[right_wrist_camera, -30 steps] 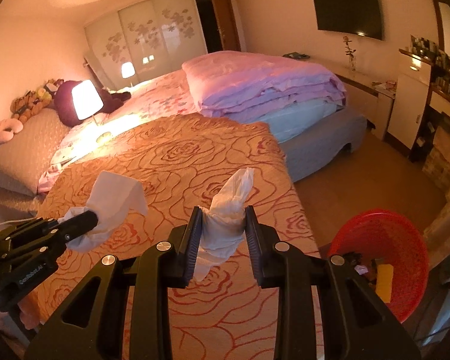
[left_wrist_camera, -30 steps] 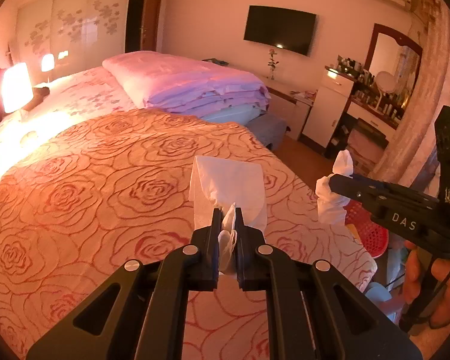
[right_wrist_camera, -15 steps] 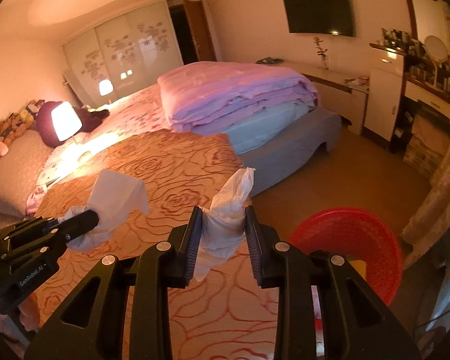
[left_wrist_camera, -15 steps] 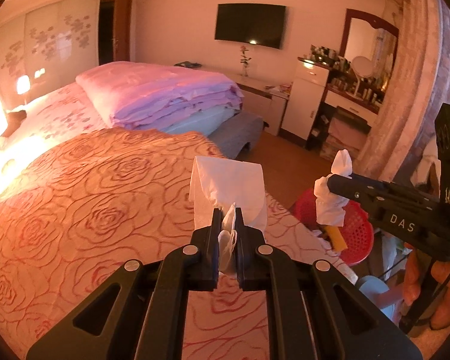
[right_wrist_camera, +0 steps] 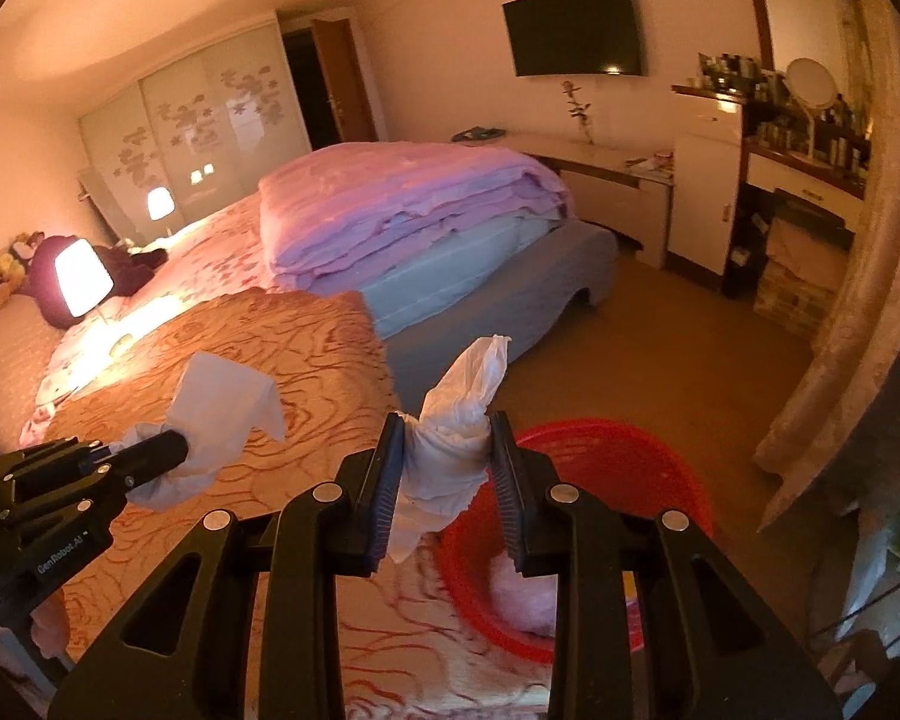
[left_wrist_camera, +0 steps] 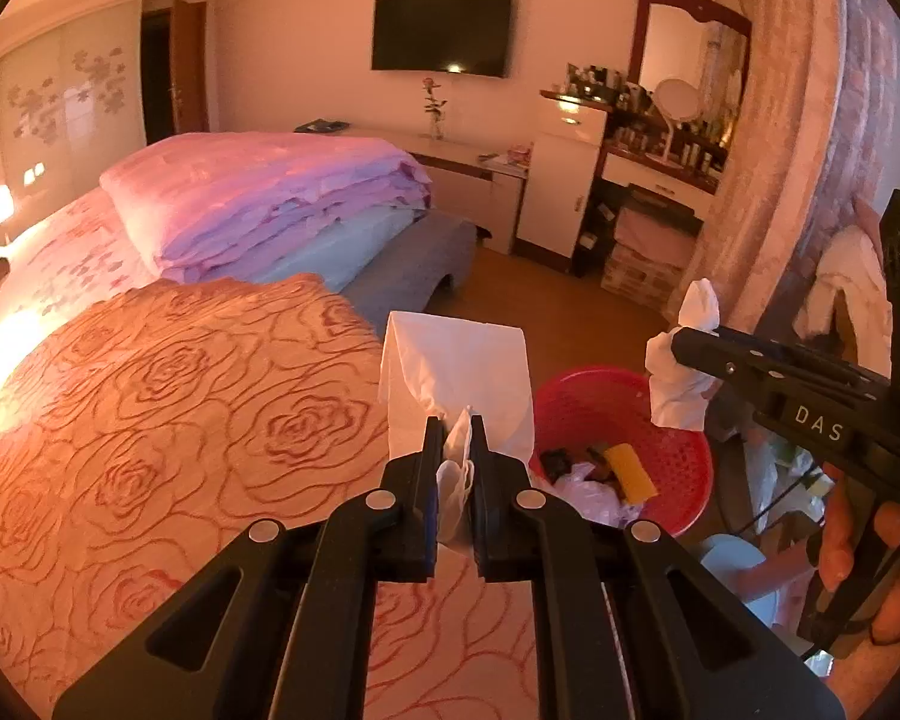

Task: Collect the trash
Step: 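Carry both white tissues over the red wastebasket with both tools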

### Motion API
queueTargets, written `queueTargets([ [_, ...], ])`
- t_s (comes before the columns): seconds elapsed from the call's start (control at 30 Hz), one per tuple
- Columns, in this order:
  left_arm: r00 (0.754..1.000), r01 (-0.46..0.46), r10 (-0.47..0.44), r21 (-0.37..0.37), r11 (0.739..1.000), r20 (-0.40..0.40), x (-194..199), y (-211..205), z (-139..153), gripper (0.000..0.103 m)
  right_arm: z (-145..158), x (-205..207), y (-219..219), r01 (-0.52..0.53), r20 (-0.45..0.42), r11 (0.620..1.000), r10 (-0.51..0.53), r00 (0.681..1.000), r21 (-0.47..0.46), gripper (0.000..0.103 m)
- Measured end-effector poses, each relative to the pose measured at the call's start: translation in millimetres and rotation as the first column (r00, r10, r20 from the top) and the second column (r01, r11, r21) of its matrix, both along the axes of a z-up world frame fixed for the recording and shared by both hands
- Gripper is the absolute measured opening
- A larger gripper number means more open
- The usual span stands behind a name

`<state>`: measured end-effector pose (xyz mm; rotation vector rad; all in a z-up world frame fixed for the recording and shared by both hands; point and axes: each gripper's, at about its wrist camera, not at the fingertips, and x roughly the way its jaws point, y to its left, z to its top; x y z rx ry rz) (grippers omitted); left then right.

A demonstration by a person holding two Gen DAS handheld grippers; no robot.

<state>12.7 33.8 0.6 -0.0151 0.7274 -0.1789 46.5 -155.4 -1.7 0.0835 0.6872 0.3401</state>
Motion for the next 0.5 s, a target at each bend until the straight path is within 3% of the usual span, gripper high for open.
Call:
queueTargets([
  [0.5, 0.993, 0.105, -0.105, 0.001, 0.994, -0.061, 32, -62, -18, 0.008, -24, 9, -55, 0.11, -0.044, 0.994, -0.11, 0.993, 0.014, 0.029],
])
